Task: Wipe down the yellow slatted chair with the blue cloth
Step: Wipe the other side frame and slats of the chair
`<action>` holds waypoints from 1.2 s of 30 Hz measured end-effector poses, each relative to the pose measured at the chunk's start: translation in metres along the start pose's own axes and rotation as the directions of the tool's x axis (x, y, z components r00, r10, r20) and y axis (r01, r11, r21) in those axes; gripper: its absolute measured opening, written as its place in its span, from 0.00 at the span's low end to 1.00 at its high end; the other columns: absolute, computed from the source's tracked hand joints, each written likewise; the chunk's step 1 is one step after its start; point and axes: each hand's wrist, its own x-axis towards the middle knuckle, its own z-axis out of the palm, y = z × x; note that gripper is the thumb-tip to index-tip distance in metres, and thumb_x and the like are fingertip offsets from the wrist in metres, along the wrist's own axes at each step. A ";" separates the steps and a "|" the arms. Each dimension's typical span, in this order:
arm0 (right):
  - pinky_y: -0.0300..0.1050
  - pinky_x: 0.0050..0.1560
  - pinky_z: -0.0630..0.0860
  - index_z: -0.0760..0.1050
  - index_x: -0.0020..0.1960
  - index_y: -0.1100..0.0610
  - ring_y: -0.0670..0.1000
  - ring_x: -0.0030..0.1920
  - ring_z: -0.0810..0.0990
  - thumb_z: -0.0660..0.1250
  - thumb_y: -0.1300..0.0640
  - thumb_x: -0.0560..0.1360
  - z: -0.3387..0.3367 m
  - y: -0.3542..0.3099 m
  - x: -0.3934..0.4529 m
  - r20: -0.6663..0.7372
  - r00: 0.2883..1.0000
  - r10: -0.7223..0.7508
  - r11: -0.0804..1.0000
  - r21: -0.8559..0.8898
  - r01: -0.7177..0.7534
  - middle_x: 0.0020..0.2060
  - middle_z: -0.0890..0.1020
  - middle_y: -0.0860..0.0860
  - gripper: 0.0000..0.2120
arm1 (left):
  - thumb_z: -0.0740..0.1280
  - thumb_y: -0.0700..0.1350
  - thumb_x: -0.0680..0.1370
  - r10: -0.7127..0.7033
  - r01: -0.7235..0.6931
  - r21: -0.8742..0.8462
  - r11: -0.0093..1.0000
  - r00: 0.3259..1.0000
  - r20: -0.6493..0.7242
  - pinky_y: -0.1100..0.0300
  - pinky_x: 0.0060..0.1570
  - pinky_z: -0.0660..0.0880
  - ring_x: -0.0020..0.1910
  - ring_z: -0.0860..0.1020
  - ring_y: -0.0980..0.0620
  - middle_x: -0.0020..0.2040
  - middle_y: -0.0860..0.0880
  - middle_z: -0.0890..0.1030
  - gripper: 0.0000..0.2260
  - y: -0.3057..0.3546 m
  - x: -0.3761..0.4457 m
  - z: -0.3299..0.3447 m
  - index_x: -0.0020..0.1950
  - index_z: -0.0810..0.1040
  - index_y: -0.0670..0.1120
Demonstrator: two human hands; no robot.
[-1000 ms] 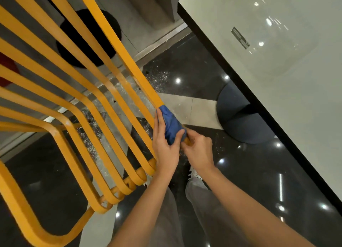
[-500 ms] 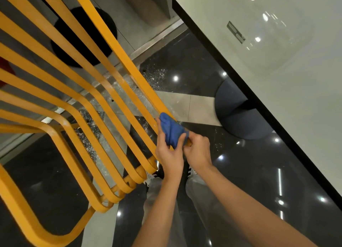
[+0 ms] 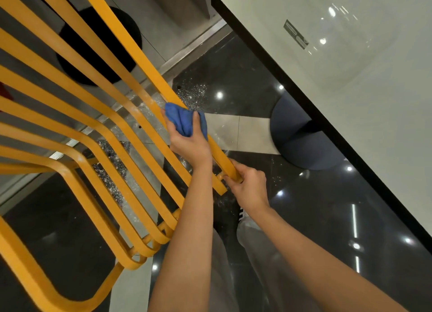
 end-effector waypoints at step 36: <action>0.34 0.60 0.74 0.74 0.68 0.51 0.40 0.49 0.81 0.72 0.59 0.74 -0.006 -0.013 -0.002 0.026 1.000 0.006 1.000 0.007 -0.006 0.50 0.83 0.41 0.23 | 0.73 0.46 0.76 -0.009 0.012 0.118 0.993 1.000 -0.028 0.75 0.48 0.70 0.53 0.79 0.46 0.57 0.40 0.80 0.27 0.036 0.088 0.030 0.70 0.70 0.35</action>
